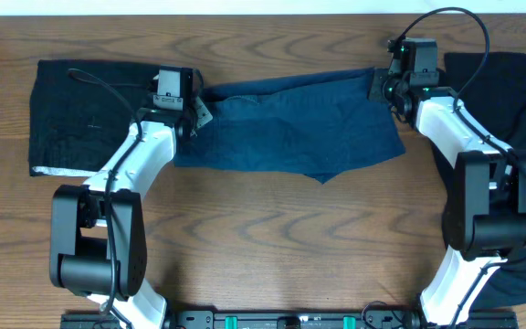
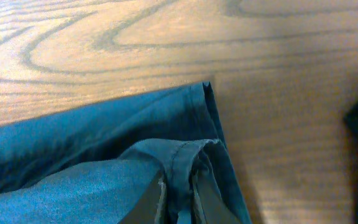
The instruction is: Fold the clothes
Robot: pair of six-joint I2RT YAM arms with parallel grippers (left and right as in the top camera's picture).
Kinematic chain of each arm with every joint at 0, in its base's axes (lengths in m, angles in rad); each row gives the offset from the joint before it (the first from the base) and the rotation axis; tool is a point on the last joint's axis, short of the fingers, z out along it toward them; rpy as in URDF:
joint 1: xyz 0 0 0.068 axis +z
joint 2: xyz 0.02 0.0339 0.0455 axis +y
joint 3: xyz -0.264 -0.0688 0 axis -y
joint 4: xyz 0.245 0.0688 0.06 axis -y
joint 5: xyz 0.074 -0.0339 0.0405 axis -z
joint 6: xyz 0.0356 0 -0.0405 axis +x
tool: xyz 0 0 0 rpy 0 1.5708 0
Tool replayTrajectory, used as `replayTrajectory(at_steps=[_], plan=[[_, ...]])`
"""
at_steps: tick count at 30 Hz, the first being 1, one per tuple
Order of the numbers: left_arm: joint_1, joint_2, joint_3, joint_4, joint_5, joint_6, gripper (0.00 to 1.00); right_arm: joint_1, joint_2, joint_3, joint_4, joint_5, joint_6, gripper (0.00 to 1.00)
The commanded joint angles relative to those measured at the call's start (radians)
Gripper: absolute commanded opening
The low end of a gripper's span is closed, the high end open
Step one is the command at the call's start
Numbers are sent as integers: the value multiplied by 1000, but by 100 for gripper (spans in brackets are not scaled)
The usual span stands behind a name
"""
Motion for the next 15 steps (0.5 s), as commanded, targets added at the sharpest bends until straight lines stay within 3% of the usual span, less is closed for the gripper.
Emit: replayTrajectory(at_steps=[1,15], plan=[[5,19,16,17,-19,-5,6,9,32,18,40,13,-17,13],[5,64,16,53,-90,-5,10,9,47,18,144,14,-21,17]])
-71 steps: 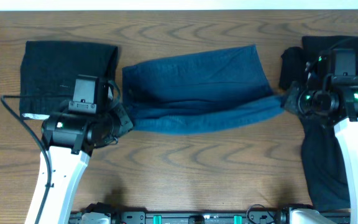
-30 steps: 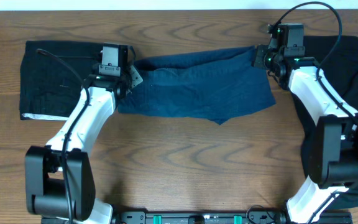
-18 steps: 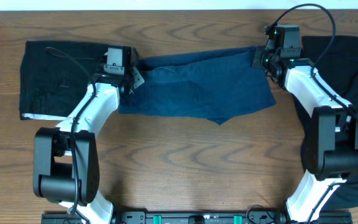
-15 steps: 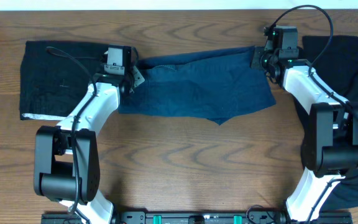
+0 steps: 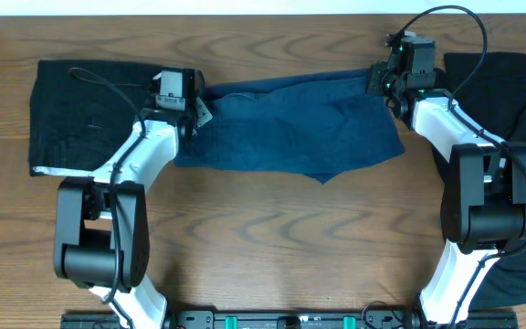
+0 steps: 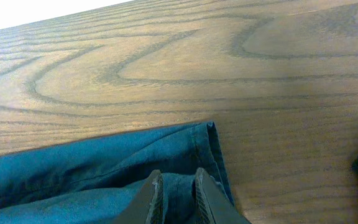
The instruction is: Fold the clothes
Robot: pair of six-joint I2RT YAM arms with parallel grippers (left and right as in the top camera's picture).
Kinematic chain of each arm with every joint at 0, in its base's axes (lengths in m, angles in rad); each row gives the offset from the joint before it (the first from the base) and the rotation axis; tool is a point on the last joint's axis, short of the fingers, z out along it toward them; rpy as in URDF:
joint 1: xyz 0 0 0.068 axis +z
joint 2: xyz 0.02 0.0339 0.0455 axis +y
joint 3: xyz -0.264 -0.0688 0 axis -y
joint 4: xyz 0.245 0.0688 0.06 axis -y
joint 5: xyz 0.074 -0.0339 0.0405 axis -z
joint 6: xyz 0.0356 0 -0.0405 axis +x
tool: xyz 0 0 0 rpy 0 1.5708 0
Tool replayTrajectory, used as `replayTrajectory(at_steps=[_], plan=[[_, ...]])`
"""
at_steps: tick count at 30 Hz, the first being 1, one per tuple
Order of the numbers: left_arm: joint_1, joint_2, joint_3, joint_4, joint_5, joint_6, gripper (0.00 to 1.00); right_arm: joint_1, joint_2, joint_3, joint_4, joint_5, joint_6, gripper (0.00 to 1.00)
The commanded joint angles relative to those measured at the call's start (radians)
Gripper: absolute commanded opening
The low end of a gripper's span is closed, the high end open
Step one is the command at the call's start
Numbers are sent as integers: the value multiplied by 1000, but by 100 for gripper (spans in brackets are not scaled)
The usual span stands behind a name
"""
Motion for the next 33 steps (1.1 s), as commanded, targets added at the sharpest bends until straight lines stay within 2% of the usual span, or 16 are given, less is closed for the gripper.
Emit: replayTrajectory(at_steps=[1,3,5,6,8,11,13,17,19,20,22,23,24,25,26,33], plan=[[5,22,16,16,-40,-5,10,9,8,17,11,10,-11,18],[5,22,16,37,-40,-5,15,9,9,17,26,10,-11,20],[5,22,16,70,-40,-5,33,9,9,17,46,10,-11,31],[5,22,16,87,-40,-5,41,9,9,17,58,10,-12,32],[5,22,16,129,-39,18,43,9,9,17,90,10,-29,40],[6,7,18,206,34,121,58,8,1,22,130,3,-90,52],[5,-21,28,209,71,170,68,8,-22,42,89,-21,-137,54],[4,-123,37,159,70,190,75,8,-101,95,-106,-56,-160,54],[4,-174,37,111,70,190,74,8,-137,116,-209,-68,-160,49],[2,-198,37,72,70,189,62,8,-152,121,-256,-77,-160,42],[-6,-231,37,-8,70,189,33,8,-170,121,-338,-86,-160,22],[-11,-241,37,-52,70,189,21,9,-171,121,-375,-89,-160,15],[-18,-244,37,-94,70,189,13,9,-170,120,-409,-89,-160,8],[-23,-243,37,-132,70,190,11,9,-164,119,-440,-89,-160,2],[-29,-235,36,-173,70,190,9,9,-156,115,-470,-89,-160,1],[-72,-112,30,-231,69,190,8,9,-64,70,-502,-88,-161,1]])
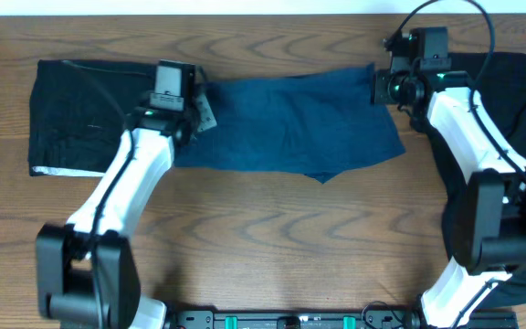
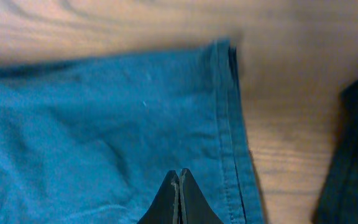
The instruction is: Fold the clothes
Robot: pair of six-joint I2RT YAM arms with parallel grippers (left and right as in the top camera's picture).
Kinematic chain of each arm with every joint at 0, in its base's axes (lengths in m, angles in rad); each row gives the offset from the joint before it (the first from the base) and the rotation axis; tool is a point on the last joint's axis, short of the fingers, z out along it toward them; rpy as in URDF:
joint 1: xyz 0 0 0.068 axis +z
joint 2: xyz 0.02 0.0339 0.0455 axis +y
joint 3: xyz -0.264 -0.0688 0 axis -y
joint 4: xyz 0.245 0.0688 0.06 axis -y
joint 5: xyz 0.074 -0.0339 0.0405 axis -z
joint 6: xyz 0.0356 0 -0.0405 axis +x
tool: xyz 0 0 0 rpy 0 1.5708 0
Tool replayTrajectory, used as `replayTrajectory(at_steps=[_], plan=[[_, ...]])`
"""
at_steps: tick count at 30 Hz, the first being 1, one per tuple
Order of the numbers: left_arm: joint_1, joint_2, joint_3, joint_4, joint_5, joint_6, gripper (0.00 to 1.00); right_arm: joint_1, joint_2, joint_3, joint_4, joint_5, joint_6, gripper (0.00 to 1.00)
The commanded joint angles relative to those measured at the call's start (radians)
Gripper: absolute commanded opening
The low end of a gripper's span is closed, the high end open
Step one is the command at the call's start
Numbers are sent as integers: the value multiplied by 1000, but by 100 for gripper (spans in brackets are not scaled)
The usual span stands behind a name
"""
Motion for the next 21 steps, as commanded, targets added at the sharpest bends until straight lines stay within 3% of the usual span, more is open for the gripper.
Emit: replayTrajectory(at_steps=[1,13,21], plan=[[-20,80,-2,-2,-2,6,8,9,72,-27,-7,-10,-12,1],[-26,239,-2,-31,-1,6,8,11,199,-28,-137,-16,-11,1],[-26,252,-2,-223,3,3,9,2,199,-28,-354,138,74,1]])
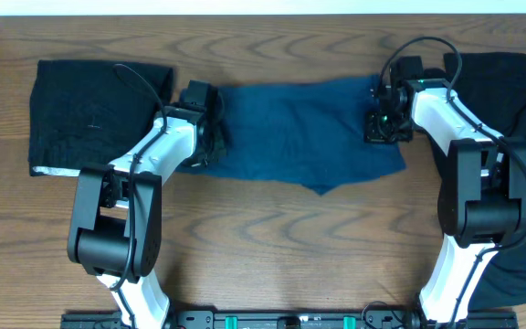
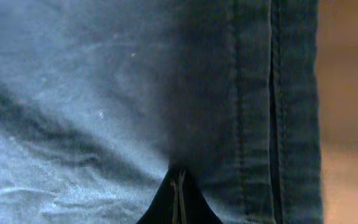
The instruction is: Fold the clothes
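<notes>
A blue garment (image 1: 299, 128) lies spread flat across the far middle of the table. In the overhead view my left gripper (image 1: 212, 139) sits over its left edge, with the fingers hidden under the wrist. My right gripper (image 1: 380, 126) is down on its right edge. In the right wrist view that gripper (image 2: 178, 186) is shut, its tips together with nothing between them, touching the blue cloth (image 2: 92, 93) just inside the double-stitched hem (image 2: 272, 93).
A folded black garment (image 1: 94, 114) lies at the far left, next to the blue one. A heap of black clothes (image 1: 523, 137) covers the table's right side behind my right arm. Bare wood (image 1: 272, 247) spans the front of the table.
Both grippers were at the blue garment's far corners. They now sit lower and further toward the front, on its left and right edges. The right wrist view is much closer to the cloth.
My right gripper was shut on the bunched far right corner of the blue garment, and then held it at the far edge. Later the corner lay flat with the jaws shut on nothing. Now both grippers rest on the garment's side edges.
</notes>
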Robot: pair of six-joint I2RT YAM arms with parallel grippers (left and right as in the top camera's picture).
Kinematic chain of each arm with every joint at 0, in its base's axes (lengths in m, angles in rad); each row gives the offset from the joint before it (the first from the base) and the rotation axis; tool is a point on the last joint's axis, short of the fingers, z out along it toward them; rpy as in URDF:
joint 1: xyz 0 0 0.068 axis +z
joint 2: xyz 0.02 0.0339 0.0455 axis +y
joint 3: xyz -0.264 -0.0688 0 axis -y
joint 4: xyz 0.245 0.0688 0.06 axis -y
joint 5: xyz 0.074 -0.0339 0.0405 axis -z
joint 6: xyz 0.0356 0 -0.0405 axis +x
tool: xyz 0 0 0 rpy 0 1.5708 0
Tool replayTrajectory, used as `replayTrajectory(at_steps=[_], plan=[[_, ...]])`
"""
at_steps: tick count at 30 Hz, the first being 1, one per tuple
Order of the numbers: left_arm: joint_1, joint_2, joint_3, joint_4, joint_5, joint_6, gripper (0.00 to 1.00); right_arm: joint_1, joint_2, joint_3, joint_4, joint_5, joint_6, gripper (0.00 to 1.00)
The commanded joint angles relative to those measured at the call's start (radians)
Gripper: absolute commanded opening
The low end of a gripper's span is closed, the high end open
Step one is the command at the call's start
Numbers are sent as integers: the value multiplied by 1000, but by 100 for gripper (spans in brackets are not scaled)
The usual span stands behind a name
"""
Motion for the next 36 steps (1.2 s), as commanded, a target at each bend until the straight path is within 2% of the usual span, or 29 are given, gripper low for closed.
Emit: replayTrajectory(at_steps=[1,7,11,16,21,26,30,36], plan=[[-1,16,-5,-80,11,2,8,-1,33,-29,-79,133,47,1],[-1,16,-5,-234,155,2,8,-10,33,-29,-204,209,77,1],[-6,11,-5,-284,157,8,6,-13,32,-29,-232,211,80,1],[-6,-56,8,-276,156,48,6,-13,27,6,-254,211,79,1],[-7,-192,21,-237,156,47,6,-11,0,105,-315,158,80,1],[-7,-286,21,-171,157,47,6,-11,-17,209,-343,-4,66,1],[-7,-275,20,-111,156,47,6,0,-17,222,-293,-147,-21,1],[-6,-193,11,5,156,47,6,43,-15,191,-150,-149,-23,1]])
